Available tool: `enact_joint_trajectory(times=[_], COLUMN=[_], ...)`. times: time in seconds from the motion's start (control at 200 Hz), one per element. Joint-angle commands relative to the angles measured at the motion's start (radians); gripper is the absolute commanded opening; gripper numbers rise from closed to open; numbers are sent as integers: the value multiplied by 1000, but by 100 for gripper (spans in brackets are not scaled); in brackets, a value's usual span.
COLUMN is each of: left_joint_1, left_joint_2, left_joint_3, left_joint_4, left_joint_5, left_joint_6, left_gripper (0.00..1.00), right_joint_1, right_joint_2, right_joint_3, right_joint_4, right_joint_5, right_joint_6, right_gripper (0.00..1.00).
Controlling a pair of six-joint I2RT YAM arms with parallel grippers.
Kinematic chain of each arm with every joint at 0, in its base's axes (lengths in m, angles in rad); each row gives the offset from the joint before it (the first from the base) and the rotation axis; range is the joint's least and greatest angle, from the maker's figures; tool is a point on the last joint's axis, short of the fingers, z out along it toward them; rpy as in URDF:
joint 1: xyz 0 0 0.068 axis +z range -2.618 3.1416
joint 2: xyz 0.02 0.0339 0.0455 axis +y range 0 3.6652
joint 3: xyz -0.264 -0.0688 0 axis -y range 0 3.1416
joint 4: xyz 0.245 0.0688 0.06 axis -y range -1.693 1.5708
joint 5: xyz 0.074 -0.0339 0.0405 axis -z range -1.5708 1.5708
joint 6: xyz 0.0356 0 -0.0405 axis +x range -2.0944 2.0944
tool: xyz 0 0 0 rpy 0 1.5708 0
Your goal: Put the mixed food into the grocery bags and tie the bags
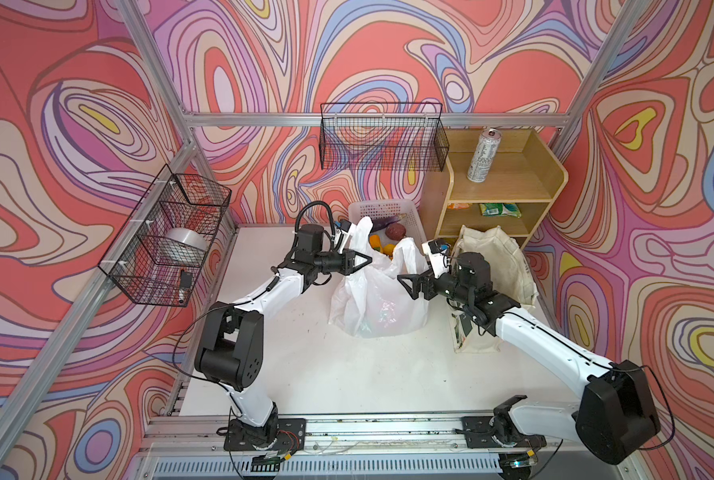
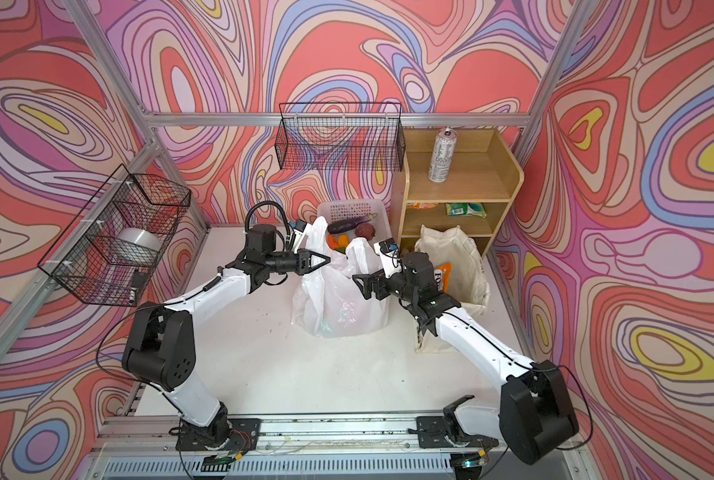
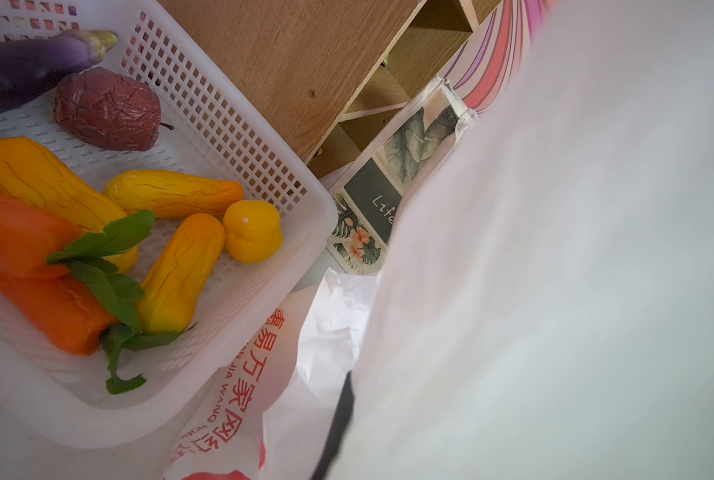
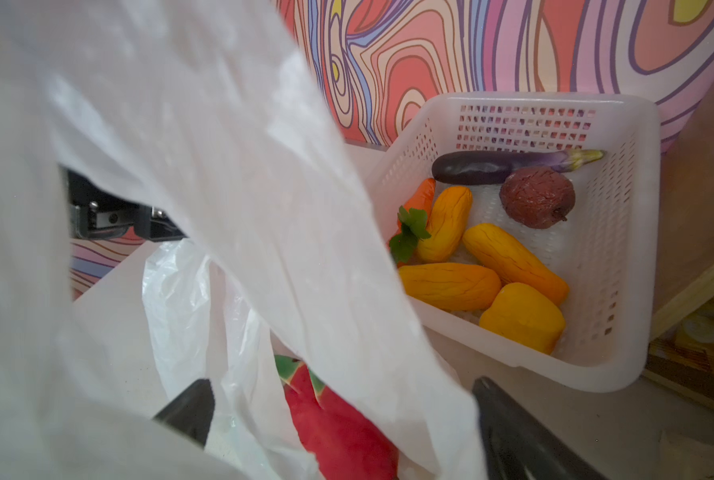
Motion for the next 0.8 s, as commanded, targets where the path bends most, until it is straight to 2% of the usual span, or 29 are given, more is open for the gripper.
enact_joint_trajectory(times=[0.0, 0.17, 0.331, 0.481, 0.591, 0.656, 0.706, 0.756, 0.796], left_joint_1=[5, 6, 4, 5, 1, -2, -4, -4, -4], left_joint_2=[10, 21, 28, 34, 40, 41, 44, 43, 43], left_joint_3=[32, 45, 50, 46, 46, 45, 43, 41, 40], left_joint_4=[-11, -11, 2, 27, 33, 34, 36, 37, 33], left_joint_5=[33, 48, 54, 58, 65, 66, 66, 66, 65], left_joint_6=[21, 16, 1, -21, -29, -31, -32, -32, -29], left_gripper=[0, 0, 0, 0, 0, 0, 0, 0, 0], right_joint_1=[-73, -93, -89, -44, -7, 7, 16, 26, 31], right_joint_2=[20, 116, 197, 249, 291, 318, 336, 351, 360], right_joint_3=[37, 101, 107, 117, 134, 148, 164, 182, 197], right_joint_4=[97, 116, 241, 314, 342, 362, 372, 368, 354], right_joint_5=[-159, -307, -366, -330, -288, -272, -267, -264, -265], right_joint_6=[80, 122, 227, 270, 283, 295, 305, 307, 302], right_gripper=[99, 97, 96, 94, 89, 84, 76, 61, 45])
